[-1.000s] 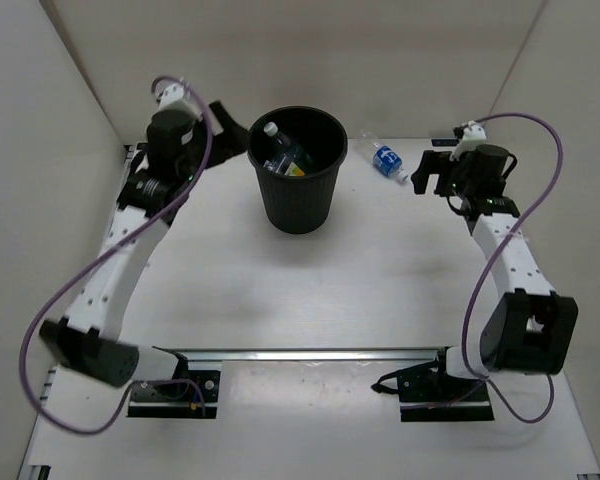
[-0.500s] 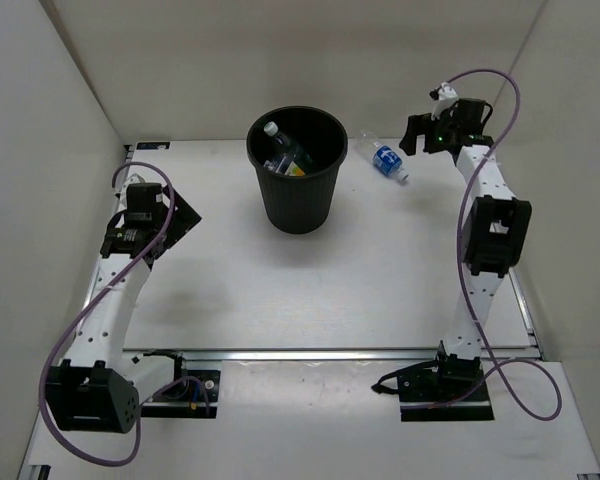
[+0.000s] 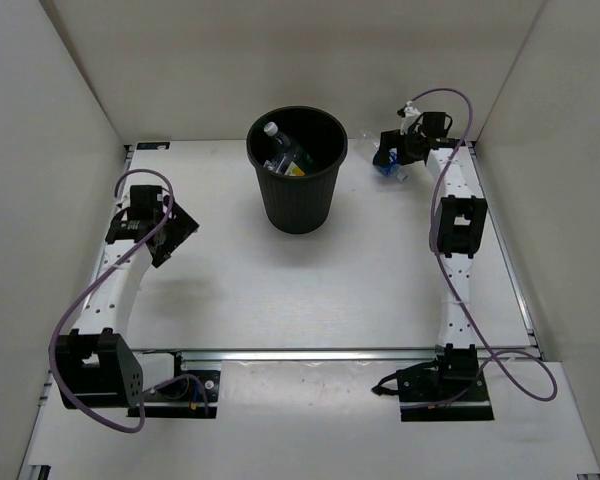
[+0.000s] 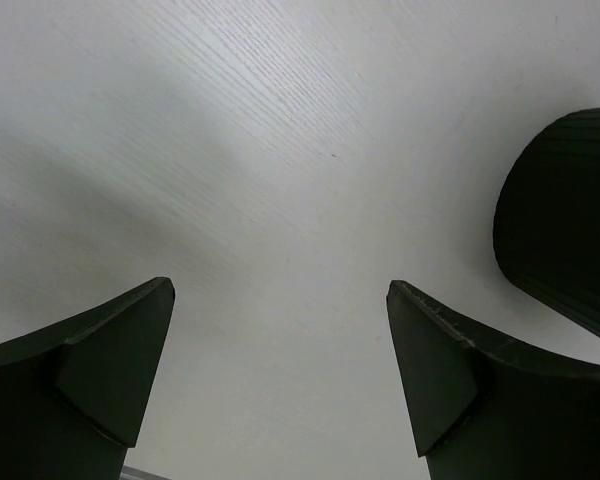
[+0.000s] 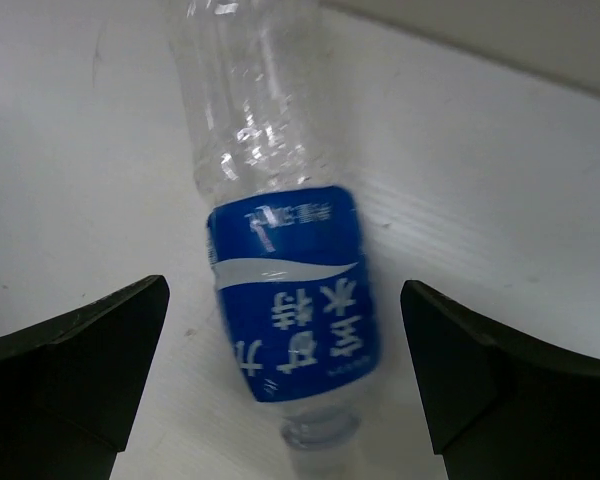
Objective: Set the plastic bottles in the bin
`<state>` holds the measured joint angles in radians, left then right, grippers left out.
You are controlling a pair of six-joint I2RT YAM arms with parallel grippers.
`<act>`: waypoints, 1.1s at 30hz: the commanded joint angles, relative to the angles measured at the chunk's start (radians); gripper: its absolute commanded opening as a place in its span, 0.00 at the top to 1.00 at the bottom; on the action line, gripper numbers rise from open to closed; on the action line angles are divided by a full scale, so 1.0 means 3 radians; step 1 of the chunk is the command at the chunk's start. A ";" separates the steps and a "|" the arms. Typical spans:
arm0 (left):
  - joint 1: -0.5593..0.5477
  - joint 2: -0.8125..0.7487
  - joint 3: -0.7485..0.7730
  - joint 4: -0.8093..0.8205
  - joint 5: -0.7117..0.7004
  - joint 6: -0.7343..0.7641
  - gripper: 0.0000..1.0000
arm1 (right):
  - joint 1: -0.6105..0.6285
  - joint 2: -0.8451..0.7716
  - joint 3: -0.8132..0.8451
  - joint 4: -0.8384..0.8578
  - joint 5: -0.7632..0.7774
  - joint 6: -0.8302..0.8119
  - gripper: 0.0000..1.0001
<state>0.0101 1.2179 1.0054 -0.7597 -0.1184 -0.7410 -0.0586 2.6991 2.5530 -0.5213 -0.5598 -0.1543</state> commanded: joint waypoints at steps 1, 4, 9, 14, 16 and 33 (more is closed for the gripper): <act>0.0094 -0.0046 0.0100 0.0017 0.0011 -0.0010 0.01 | 0.0170 -0.0100 0.0028 -0.0031 0.0066 -0.0058 0.01; 0.0115 -0.0015 0.0115 0.0001 0.0037 0.0016 0.02 | 0.0262 0.0094 0.0218 -0.0128 0.0219 -0.0023 0.01; 0.0140 -0.0066 0.0177 -0.0050 -0.0009 0.0051 0.01 | 0.0364 0.0079 0.0244 -0.0083 0.0668 0.0049 0.33; 0.0155 -0.0163 0.0207 -0.0111 -0.0039 0.0108 0.01 | 0.0420 0.0002 0.0290 -0.0159 0.0930 0.0029 0.58; 0.0161 -0.0239 0.0228 -0.0147 -0.0096 0.0128 0.01 | 0.0425 -0.0008 0.0254 -0.0175 0.0987 0.0024 0.61; 0.0110 -0.0572 -0.0079 0.0094 0.0287 0.0230 0.01 | 0.0395 -0.1219 0.0412 -0.0216 0.0343 0.0141 0.66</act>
<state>0.0463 1.0912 0.9874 -0.7597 -0.0631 -0.6888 0.0463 2.5092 2.6160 -0.6373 -0.4229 -0.1158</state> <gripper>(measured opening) 0.988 0.589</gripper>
